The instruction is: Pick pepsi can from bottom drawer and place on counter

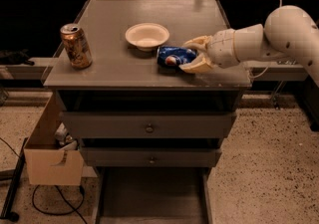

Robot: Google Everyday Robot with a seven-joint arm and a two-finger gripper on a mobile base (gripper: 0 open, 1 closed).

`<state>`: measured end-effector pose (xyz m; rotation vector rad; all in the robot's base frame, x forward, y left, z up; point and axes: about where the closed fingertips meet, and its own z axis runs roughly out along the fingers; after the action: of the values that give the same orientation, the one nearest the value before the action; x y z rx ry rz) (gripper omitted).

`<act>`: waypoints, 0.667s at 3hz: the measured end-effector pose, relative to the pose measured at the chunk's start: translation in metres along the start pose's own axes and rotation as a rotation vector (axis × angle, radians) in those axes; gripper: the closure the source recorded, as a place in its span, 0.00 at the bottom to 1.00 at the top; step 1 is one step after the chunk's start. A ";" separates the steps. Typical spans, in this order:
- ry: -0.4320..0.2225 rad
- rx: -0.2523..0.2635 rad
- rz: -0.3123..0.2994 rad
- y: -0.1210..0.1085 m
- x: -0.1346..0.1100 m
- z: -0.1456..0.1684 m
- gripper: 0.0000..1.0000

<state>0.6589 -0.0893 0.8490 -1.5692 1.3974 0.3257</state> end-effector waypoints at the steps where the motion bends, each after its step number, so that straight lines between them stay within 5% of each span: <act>1: 0.000 0.000 0.000 0.000 0.000 0.000 0.29; 2: 0.000 0.000 0.000 0.000 0.000 0.000 0.06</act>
Offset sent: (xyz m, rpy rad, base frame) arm 0.0000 0.0000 0.0000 0.0000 0.0000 0.0001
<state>0.6589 -0.0893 0.8490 -1.5693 1.3974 0.3258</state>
